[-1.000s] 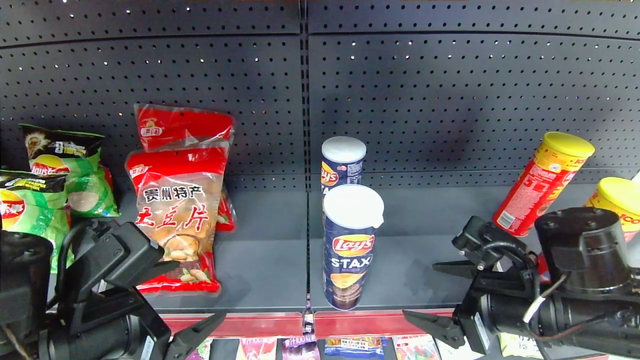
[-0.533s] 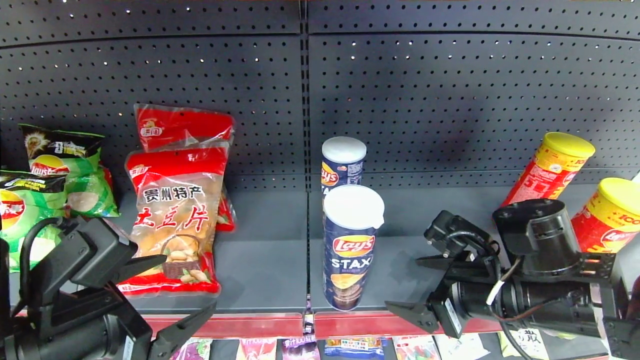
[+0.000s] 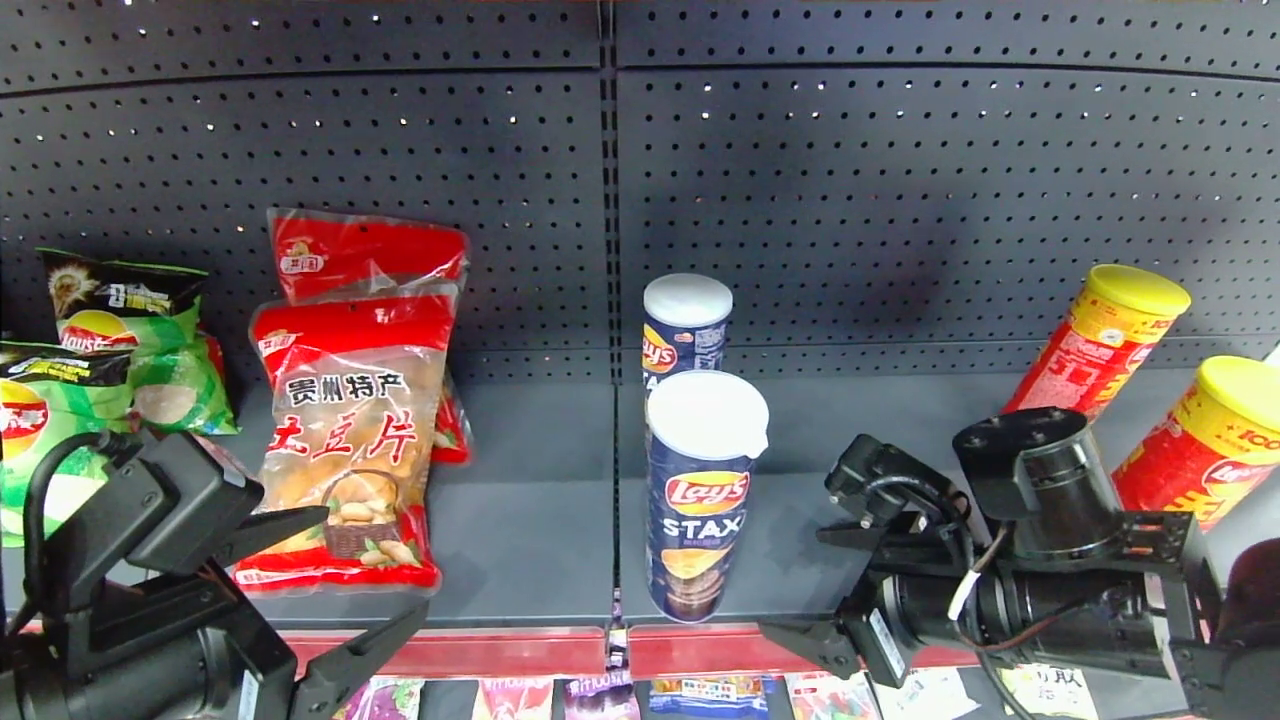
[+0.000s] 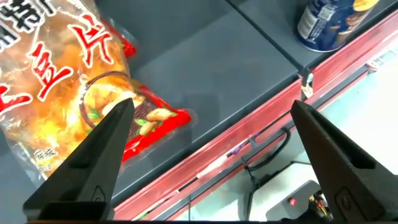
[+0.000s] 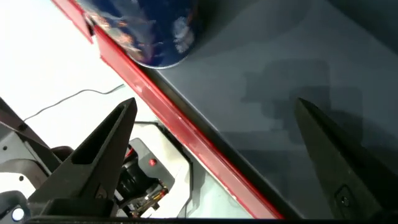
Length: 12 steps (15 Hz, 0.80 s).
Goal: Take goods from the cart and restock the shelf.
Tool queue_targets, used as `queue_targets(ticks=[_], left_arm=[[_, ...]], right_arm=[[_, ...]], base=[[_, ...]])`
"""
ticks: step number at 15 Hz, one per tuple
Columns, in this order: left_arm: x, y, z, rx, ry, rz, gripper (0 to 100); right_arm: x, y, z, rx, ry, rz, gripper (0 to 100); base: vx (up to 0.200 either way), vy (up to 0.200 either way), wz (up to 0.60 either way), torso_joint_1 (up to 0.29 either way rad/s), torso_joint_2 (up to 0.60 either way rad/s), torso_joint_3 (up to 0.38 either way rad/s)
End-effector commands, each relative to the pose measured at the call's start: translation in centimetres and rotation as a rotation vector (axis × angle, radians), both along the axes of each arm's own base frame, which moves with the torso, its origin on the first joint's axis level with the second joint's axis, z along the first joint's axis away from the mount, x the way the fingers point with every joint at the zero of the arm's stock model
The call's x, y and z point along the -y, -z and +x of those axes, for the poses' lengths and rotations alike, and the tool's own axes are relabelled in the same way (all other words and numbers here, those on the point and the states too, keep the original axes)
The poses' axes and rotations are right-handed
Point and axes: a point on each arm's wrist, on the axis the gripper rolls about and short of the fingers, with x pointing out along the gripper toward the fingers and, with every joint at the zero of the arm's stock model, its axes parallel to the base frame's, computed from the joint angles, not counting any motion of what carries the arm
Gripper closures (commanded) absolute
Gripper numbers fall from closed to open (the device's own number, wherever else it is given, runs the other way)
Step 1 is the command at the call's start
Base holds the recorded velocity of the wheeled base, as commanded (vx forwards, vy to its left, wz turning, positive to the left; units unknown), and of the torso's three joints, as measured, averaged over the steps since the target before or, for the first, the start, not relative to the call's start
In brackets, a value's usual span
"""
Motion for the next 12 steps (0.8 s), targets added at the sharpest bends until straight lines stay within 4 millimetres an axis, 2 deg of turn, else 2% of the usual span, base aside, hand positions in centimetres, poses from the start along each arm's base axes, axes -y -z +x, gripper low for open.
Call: queue_targets(ticks=[1, 12], left_arm=[[0.0, 0.0, 0.0, 0.0, -0.002, -0.002, 0], [-0.1, -0.2, 0.2, 0.002, -0.01, -0.007, 0]], right_arm=[[-0.5, 0.2, 0.3, -0.006, -0.009, -0.004, 0], [-1.7, 0.2, 1.5, 0.001, -0.017, 0.003, 0]], base=[[0.0, 0.0, 0.0, 0.0, 0.0, 0.0], [0.0, 0.0, 0.0, 0.0, 0.0, 0.0]])
